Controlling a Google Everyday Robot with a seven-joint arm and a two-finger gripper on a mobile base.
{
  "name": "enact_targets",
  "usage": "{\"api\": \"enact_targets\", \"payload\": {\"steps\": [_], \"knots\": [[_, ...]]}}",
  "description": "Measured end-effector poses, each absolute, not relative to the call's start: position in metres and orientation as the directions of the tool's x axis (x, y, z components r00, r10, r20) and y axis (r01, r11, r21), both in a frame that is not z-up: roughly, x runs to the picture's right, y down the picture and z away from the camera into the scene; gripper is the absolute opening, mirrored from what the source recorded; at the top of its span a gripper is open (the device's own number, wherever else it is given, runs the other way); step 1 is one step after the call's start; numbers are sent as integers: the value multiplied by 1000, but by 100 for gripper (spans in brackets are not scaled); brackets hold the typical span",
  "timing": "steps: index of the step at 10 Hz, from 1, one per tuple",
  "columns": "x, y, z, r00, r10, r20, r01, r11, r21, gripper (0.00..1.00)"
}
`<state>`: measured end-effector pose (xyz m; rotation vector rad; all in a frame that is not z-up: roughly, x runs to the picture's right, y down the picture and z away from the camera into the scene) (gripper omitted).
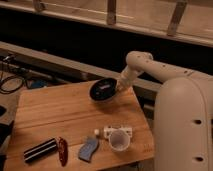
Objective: Drag the ceramic bowl in a circle
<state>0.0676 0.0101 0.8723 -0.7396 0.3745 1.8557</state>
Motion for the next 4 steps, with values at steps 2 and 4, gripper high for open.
{"api": "enact_targets", "payload": {"steps": [2, 4], "knots": [[42, 4, 876, -227, 729, -645, -925, -368, -90, 2], [24, 3, 875, -199, 738, -645, -936, -337, -98, 2]]}}
